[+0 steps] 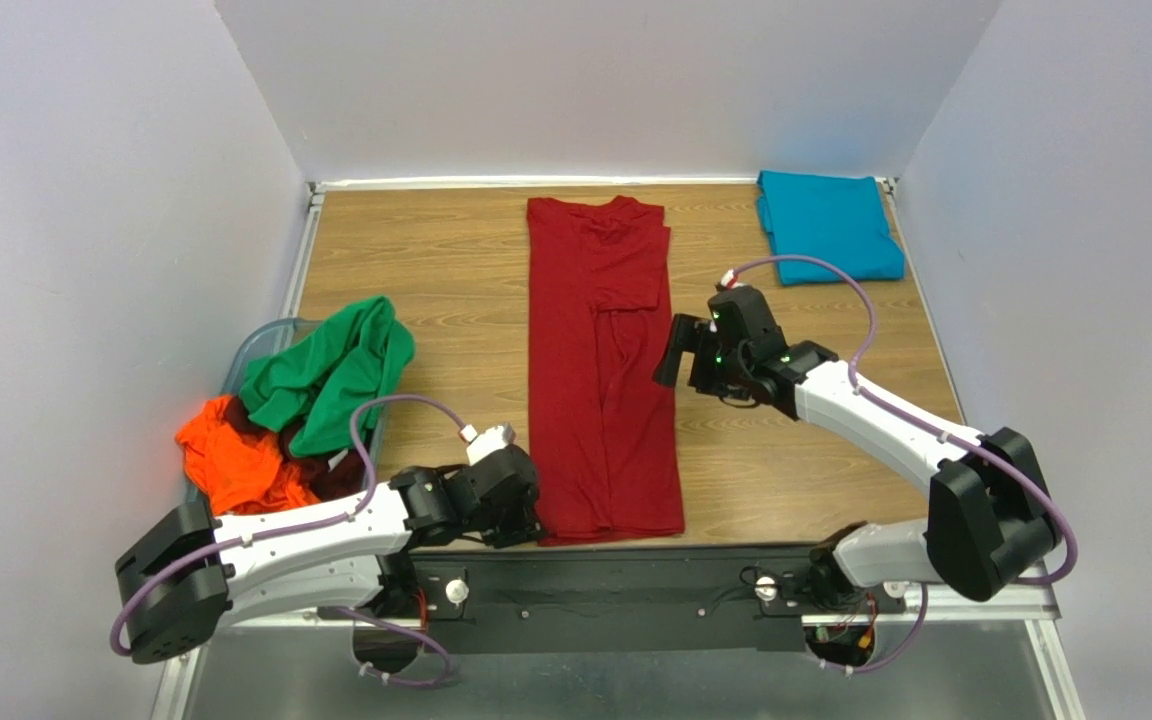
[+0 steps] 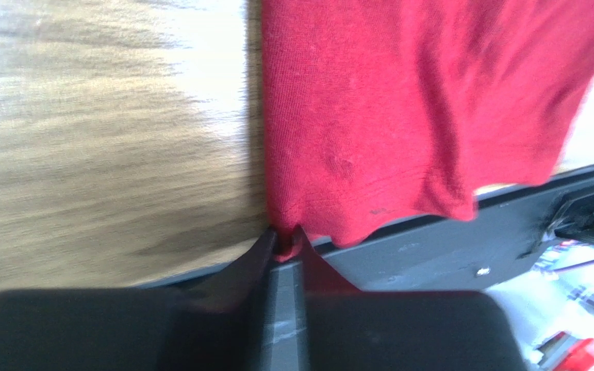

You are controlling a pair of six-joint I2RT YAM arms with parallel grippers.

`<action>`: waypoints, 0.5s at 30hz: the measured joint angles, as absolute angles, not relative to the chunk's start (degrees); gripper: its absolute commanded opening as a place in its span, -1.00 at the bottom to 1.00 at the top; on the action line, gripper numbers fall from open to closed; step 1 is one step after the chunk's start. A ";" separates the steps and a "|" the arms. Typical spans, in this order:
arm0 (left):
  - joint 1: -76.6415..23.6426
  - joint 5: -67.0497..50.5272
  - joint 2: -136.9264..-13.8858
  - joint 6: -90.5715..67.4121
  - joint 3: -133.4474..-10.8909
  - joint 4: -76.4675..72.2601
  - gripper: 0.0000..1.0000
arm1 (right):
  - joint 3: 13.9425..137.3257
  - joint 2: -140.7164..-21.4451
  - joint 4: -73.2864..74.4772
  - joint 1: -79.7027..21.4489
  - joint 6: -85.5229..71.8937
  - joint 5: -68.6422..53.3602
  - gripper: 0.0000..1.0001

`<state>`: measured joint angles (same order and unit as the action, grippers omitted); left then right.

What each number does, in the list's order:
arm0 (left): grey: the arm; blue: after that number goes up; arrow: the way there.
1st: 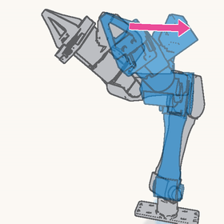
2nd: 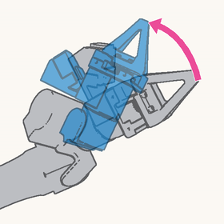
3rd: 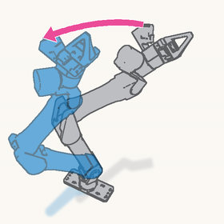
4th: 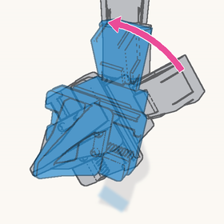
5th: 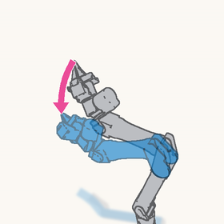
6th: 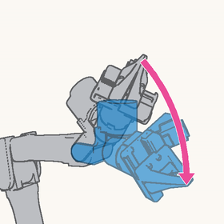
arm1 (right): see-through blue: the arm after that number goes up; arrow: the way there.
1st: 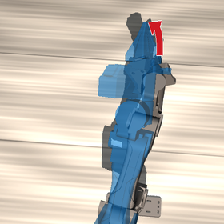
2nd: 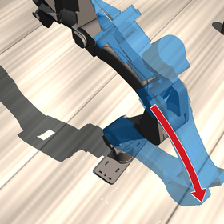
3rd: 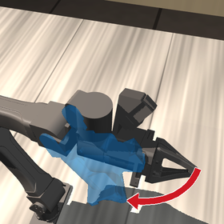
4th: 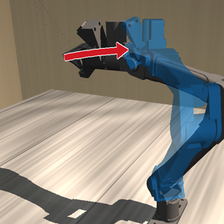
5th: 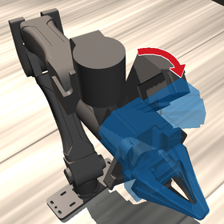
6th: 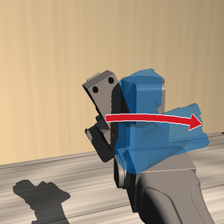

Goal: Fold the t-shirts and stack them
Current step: Fold the tshirt

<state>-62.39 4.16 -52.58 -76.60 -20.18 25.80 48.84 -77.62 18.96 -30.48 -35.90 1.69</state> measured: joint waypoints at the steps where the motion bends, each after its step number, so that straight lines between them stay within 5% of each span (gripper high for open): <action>1: -62.37 4.01 -53.01 -76.27 -20.18 25.65 -0.99 | 48.01 -77.34 19.20 -30.79 -35.97 1.02 1.00; 15: -62.39 3.40 -51.22 -76.60 -20.16 26.39 -1.00 | 43.29 -72.97 31.79 -50.00 -42.89 4.69 0.95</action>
<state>-62.39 3.40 -51.22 -76.60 -20.16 26.39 43.29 -72.97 31.79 -50.00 -42.89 4.69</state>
